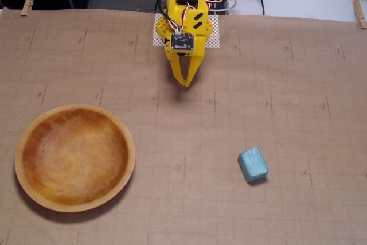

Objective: Grasp a blue block and put it in the bowl.

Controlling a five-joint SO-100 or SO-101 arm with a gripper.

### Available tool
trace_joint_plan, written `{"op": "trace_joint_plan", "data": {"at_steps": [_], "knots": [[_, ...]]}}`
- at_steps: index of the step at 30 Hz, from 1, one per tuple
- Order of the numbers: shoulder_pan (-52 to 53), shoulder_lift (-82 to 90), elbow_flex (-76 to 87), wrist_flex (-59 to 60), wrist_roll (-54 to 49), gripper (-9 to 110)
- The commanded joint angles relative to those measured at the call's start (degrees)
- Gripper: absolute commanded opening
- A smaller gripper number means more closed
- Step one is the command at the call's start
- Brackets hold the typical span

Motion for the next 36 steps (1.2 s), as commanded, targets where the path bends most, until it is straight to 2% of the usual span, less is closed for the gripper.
{"op": "trace_joint_plan", "data": {"at_steps": [1, 25, 36], "knots": [[0.26, 0.35, -0.88, 0.0, -0.18, -3], [-0.26, 0.53, -1.32, -0.7, 0.18, -3], [-0.26, 0.35, -18.72, -0.7, 0.62, -3]]}}
